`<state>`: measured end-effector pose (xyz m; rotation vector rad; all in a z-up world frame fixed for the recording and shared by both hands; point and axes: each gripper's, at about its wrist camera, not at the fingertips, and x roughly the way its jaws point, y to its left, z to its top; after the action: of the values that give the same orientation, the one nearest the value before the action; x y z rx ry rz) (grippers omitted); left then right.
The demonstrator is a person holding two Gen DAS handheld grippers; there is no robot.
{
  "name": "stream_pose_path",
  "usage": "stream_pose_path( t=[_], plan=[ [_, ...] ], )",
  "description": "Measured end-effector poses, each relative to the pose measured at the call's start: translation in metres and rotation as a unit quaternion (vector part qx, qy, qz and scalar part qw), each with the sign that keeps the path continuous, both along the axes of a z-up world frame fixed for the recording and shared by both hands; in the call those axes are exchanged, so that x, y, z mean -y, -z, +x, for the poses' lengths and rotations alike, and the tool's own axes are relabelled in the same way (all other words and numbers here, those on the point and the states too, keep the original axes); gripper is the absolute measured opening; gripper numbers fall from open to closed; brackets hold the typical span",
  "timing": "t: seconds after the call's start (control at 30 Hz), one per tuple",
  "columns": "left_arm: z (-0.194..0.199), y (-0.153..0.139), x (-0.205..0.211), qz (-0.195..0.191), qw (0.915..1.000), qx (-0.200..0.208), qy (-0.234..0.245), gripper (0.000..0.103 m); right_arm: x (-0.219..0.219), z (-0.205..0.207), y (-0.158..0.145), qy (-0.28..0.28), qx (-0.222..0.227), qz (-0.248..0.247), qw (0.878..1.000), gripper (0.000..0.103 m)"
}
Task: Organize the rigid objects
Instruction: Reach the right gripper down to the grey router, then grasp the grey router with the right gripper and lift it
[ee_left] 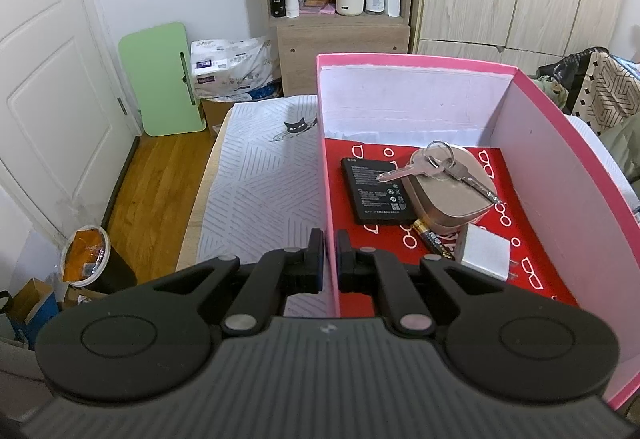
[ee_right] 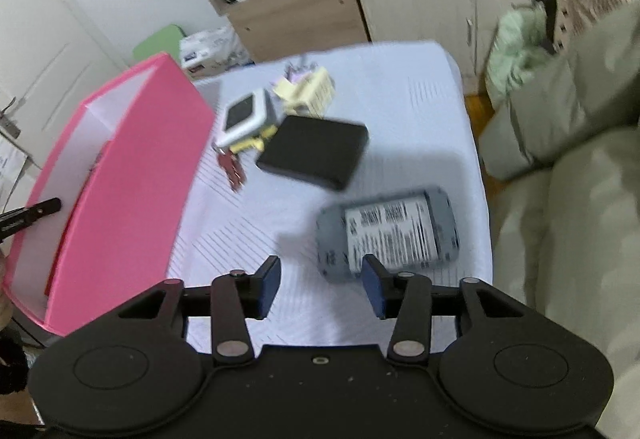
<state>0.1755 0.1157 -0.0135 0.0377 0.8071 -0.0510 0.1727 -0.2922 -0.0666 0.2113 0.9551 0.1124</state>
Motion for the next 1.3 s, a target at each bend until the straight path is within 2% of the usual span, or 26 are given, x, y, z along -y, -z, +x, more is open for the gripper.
stream_pose_path(
  t=[0.03, 0.3, 0.33, 0.37, 0.4, 0.6, 0.77, 0.93, 1.07, 1.3],
  plan=[
    [0.0, 0.0, 0.001, 0.004, 1.0, 0.0, 0.001, 0.006, 0.0, 0.0, 0.003, 0.004, -0.003, -0.004, 1.0, 0.062],
    [0.001, 0.0, 0.001, 0.003, 1.0, -0.001, 0.0, 0.006, 0.011, 0.006, 0.019, 0.03, -0.012, 0.014, 0.999, 0.074],
    [0.001, 0.0, 0.001, 0.003, 1.0, -0.001, 0.0, 0.006, 0.011, 0.008, 0.02, 0.033, -0.011, 0.013, 0.999, 0.079],
    [0.001, 0.0, 0.001, 0.004, 1.0, 0.0, 0.001, 0.006, 0.011, 0.01, 0.02, 0.033, -0.004, 0.01, 0.999, 0.087],
    [0.001, 0.0, 0.001, 0.005, 1.0, -0.001, 0.001, 0.006, 0.01, 0.012, 0.02, 0.035, 0.004, 0.001, 0.999, 0.089],
    [0.001, 0.001, 0.0, 0.001, 1.0, -0.002, 0.0, 0.006, 0.012, 0.028, 0.025, 0.081, 0.028, -0.046, 0.995, 0.094],
    [0.001, 0.001, 0.0, 0.0, 1.0, -0.002, 0.0, 0.006, 0.008, 0.041, 0.027, 0.088, 0.035, -0.056, 0.994, 0.1],
    [0.001, 0.001, 0.0, 0.0, 1.0, -0.003, 0.0, 0.006, -0.005, 0.049, 0.034, 0.076, 0.054, -0.102, 0.99, 0.103],
    [0.001, 0.002, -0.001, 0.0, 1.0, -0.004, 0.0, 0.006, -0.012, 0.04, 0.036, 0.043, 0.083, -0.131, 0.987, 0.103],
    [0.002, 0.002, 0.0, -0.003, 1.0, -0.005, 0.001, 0.006, -0.001, 0.019, 0.033, -0.023, 0.074, -0.109, 0.991, 0.103]
  ],
)
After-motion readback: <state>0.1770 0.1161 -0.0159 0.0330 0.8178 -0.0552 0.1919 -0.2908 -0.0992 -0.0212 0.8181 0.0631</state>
